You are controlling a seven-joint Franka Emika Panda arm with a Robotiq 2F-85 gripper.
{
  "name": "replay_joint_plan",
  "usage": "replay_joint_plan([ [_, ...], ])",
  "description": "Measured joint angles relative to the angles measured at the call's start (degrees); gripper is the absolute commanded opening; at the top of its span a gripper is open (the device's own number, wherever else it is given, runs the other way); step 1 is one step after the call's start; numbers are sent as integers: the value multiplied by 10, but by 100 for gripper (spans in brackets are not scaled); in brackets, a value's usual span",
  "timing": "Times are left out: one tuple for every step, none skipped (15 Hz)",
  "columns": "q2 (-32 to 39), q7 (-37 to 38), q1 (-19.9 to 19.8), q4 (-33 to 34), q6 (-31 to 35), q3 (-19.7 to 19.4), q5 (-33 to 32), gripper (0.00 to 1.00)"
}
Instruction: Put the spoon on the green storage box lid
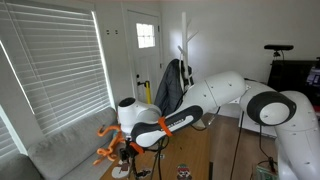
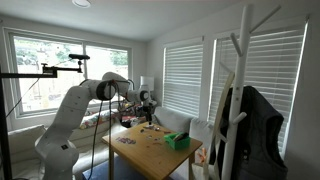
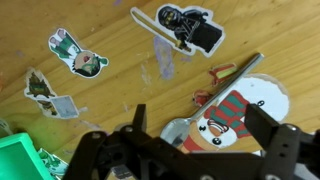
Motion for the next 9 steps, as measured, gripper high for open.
replay_joint_plan([
  [0,0,0,0,0,0,0,100],
  [0,0,0,1,1,0,4,100],
  [1,13,-1,2,1,-3,8,100],
  [2,33,-1,3,1,-8,12,100],
  [5,55,-2,3,1,-14,15,100],
  [9,77,-2,3,0,-20,17,100],
  [15,96,-4,4,-1,-24,21,99],
  [22,110,-6,5,-1,-26,26,96],
  [30,121,-7,8,-1,-28,27,93],
])
